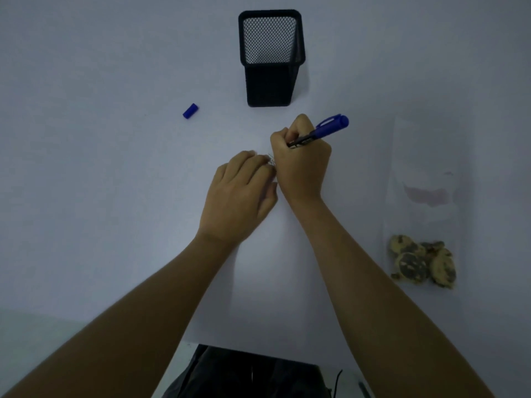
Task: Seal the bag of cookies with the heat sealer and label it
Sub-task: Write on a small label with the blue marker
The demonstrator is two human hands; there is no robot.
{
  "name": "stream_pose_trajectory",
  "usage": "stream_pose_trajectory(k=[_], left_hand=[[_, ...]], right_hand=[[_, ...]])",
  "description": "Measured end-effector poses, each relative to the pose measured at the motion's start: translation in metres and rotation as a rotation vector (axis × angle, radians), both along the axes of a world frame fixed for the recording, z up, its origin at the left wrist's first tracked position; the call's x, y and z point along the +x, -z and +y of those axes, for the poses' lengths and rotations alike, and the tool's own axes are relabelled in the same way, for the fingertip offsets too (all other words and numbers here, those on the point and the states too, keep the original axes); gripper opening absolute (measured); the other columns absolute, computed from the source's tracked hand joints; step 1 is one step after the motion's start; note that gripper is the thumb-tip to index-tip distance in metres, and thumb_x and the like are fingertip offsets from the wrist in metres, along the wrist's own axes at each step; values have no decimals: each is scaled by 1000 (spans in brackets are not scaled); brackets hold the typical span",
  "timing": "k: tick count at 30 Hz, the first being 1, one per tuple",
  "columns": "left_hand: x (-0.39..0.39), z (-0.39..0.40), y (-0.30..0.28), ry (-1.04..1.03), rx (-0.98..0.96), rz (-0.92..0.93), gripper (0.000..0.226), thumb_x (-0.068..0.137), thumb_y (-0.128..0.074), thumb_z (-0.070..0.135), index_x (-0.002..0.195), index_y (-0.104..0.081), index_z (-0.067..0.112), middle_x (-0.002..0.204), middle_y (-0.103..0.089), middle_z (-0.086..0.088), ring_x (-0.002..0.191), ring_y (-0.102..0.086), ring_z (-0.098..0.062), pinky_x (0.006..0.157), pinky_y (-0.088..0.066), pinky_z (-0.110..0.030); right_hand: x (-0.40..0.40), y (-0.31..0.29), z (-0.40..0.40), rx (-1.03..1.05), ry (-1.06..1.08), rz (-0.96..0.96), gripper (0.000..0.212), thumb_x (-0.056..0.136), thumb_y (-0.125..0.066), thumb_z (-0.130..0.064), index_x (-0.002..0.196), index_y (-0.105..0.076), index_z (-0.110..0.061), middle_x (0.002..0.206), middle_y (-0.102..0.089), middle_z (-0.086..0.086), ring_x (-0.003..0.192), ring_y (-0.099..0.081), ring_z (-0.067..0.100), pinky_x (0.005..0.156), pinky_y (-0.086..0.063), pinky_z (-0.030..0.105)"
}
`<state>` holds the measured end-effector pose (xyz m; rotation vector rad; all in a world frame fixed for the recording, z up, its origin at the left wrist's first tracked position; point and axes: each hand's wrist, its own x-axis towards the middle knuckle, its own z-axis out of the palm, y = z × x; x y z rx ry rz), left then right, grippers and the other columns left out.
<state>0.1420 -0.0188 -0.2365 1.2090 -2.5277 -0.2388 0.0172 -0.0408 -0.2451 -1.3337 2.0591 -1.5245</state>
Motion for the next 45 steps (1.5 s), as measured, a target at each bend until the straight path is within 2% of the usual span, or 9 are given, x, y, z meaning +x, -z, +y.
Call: stream_pose_trajectory(k=[6,18,23,25,27,31,36,41,45], left_hand=[[2,-2,3,10,-13,-74,31,94,-52,31,115,-64,12,124,-60,-12,123,-48,-30,100,-38,-39],[1,-2,0,23,9,-32,30,95,-50,32,114,-61,12,127,-61,-8,124,-48,-28,99,-38,-39],[2,-3,-1,28,12,-13,28,95,-50,31,113,-61,13,123,-62,-7,119,-51,-27,95,-39,-37],[2,-2,-1,31,16,-10,27,96,-49,31,113,-61,13,121,-62,-6,116,-52,-26,94,-38,-36],[2,-2,0,29,16,-12,28,96,-48,32,114,-61,14,121,-62,-6,116,-52,-25,95,-38,-36],[3,-2,1,36,-5,-7,30,96,-48,31,114,-62,12,121,-63,-8,118,-52,-28,95,-39,-38],[3,-2,3,36,-27,18,27,94,-52,26,112,-63,10,122,-63,-10,120,-50,-29,95,-40,-38],[3,-2,3,32,-26,46,20,93,-52,18,105,-65,7,110,-65,-10,107,-55,-27,86,-44,-36],[3,-3,5,46,-51,61,18,93,-53,17,102,-66,8,108,-66,-9,104,-56,-27,83,-45,-36]], right_hand=[[2,-2,-1,-19,-10,17,30,78,-59,1,67,-38,-17,49,-33,-20,47,-48,0,46,-37,9],[2,-2,-1,8,0,11,29,80,-59,-1,66,-39,-16,49,-34,-19,46,-47,0,47,-35,6],[3,-3,-1,19,-11,16,26,79,-59,-2,66,-41,-15,50,-38,-15,44,-45,10,46,-42,20],[3,-4,-1,21,-4,21,26,79,-59,-2,66,-41,-15,49,-41,-7,44,-48,17,45,-42,23],[3,-5,-1,23,3,27,25,79,-59,-1,65,-42,-14,50,-45,-2,44,-48,18,45,-41,20],[3,-3,0,34,-15,33,25,79,-59,-3,67,-41,-15,52,-46,-3,45,-49,16,46,-42,19],[2,0,0,13,-25,62,27,80,-59,-2,68,-39,-17,51,-36,-17,45,-45,8,47,-39,13],[3,0,-1,14,-3,50,27,78,-58,0,66,-38,-15,49,-32,-18,44,-38,9,45,-34,11],[4,-2,-2,14,4,46,26,77,-57,0,66,-39,-14,50,-32,-16,43,-35,7,45,-33,11]])
